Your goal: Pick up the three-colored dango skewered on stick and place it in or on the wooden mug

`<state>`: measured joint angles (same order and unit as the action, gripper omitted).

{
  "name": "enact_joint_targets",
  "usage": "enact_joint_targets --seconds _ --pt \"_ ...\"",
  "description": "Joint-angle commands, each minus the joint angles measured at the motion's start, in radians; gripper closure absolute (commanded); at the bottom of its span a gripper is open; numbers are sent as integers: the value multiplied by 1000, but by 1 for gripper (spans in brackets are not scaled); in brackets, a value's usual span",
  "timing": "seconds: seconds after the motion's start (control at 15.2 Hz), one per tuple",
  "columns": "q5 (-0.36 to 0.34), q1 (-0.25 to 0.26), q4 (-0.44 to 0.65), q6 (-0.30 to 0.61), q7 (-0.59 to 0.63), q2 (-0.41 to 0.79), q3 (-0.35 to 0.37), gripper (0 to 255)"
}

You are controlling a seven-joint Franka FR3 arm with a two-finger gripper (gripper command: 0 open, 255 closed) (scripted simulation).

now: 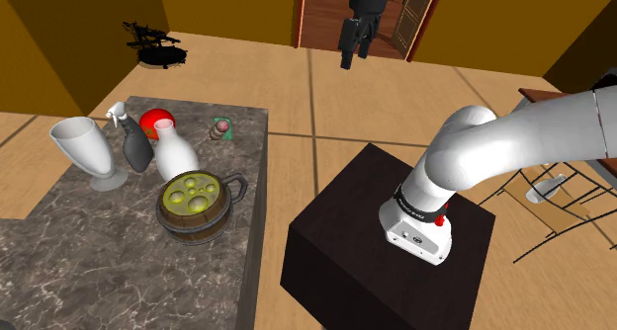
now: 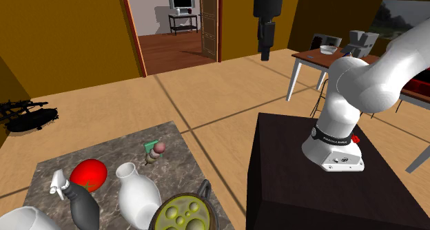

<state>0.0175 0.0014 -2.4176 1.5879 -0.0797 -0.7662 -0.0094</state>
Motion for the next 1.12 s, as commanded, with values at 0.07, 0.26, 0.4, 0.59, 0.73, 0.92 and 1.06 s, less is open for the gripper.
enact_joint_targets --seconds 0.07,0.26,0.4,0.59,0.73,0.92,1.06 --pt "6 3 -12 38 8 20 7 0" --pt "21 13 -40 151 30 89 29 0" --pt "30 19 -51 226 44 142 43 0" --pt "40 27 -56 337 65 230 65 0" --pt "44 32 -51 408 80 295 79 0" --pt "46 37 -33 510 103 398 100 0" --pt "44 40 -13 573 119 470 113 0"
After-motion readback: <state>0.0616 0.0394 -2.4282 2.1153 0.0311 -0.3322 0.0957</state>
